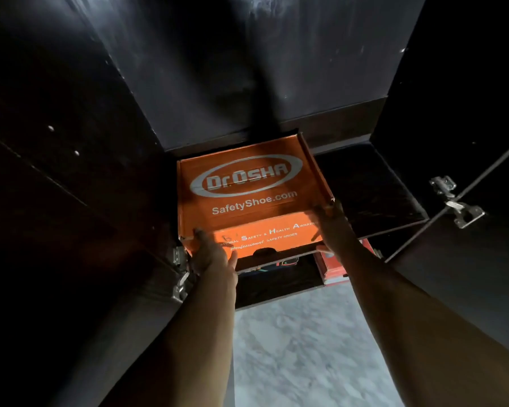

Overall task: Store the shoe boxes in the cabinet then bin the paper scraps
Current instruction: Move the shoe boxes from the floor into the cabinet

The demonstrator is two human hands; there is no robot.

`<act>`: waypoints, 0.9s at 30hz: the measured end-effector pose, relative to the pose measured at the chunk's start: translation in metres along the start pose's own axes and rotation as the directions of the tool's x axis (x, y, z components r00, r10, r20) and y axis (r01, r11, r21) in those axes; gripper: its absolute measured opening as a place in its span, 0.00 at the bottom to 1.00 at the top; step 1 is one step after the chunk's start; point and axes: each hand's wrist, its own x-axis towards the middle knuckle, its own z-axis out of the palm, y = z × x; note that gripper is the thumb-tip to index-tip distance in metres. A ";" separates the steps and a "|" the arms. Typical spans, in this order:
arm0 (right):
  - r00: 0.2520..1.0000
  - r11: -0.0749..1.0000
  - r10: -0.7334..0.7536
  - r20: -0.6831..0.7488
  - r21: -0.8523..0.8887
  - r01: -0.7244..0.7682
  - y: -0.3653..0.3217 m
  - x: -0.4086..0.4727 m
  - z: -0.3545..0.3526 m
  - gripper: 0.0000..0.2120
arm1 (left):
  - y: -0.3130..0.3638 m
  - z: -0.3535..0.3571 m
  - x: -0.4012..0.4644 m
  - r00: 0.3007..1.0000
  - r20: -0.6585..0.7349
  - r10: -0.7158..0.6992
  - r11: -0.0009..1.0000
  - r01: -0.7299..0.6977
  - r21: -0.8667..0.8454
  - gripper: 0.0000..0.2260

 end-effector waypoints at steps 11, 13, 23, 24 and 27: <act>0.987 0.989 0.148 -0.057 -0.002 -0.148 -0.003 -0.018 0.002 0.42 | -0.019 -0.011 -0.008 0.986 0.162 -0.049 0.964 0.004 0.267 0.29; 0.968 0.980 0.199 -0.153 0.034 -0.196 0.018 -0.059 -0.005 0.46 | -0.047 -0.030 -0.018 0.966 0.258 -0.018 0.852 -0.120 0.509 0.29; 0.559 0.680 0.732 -0.388 0.380 -0.627 0.221 -0.307 -0.192 0.55 | -0.262 -0.075 -0.180 0.588 0.619 -0.521 -0.133 -0.772 0.622 0.32; 0.525 0.670 0.741 -0.417 0.413 -0.617 0.235 -0.324 -0.215 0.53 | -0.277 -0.076 -0.210 0.520 0.650 -0.553 -0.158 -0.832 0.532 0.26; 0.402 0.634 0.770 -0.495 0.520 -0.573 0.288 -0.376 -0.290 0.47 | -0.349 -0.075 -0.272 0.425 0.611 -0.668 -0.240 -0.900 0.363 0.23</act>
